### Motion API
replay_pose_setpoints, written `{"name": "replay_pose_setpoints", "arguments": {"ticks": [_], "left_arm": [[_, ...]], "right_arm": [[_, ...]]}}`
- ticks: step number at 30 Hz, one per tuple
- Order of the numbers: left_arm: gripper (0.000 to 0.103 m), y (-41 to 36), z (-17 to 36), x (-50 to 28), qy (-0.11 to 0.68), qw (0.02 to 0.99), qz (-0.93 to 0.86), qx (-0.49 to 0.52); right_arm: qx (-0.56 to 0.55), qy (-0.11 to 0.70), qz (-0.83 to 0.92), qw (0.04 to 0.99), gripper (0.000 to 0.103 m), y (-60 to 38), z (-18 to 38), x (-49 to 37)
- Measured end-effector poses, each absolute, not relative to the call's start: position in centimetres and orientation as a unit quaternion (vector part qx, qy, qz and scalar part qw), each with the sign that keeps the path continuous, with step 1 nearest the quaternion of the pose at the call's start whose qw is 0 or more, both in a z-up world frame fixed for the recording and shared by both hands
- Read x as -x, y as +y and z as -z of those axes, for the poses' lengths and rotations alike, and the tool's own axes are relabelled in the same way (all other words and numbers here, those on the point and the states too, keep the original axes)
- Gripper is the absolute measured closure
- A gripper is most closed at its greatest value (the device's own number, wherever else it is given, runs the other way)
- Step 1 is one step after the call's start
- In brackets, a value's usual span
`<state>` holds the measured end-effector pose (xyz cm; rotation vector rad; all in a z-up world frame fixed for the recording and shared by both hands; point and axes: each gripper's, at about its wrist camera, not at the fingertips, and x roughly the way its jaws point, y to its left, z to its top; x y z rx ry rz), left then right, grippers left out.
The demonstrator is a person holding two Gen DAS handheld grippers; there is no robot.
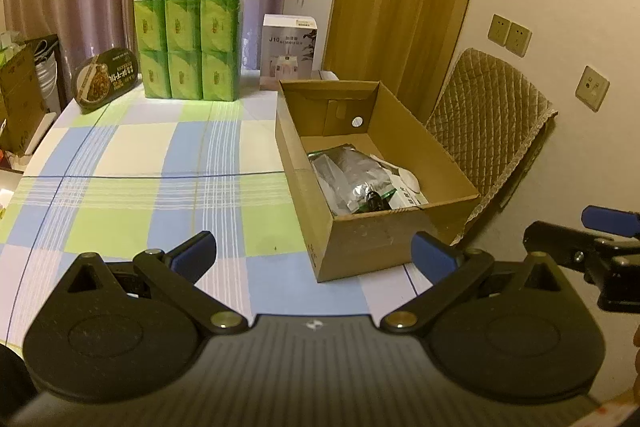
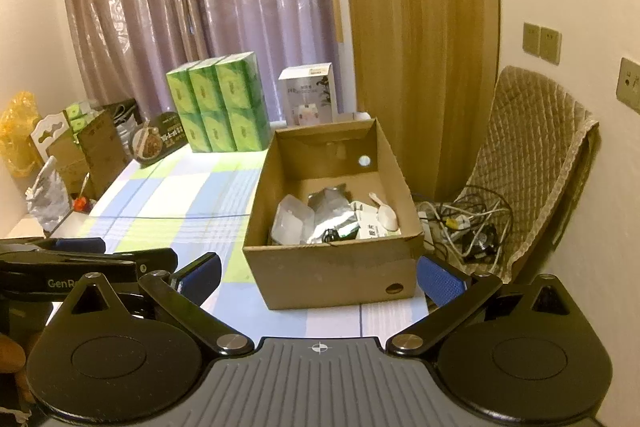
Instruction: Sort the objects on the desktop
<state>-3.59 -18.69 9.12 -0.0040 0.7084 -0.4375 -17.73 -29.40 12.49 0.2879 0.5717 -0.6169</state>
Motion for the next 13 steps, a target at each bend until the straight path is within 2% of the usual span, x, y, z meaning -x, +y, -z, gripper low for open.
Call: {"name": "replay_pose_setpoints", "arguments": {"ticks": [13], "left_arm": [[0.001, -19.6, -9.0, 3.8, 0.327, 0.919, 0.222, -0.01]], "right_arm": [[-0.143, 0.29, 0.301, 0.897, 0.002, -29.8, -11.2, 18.1]]}}
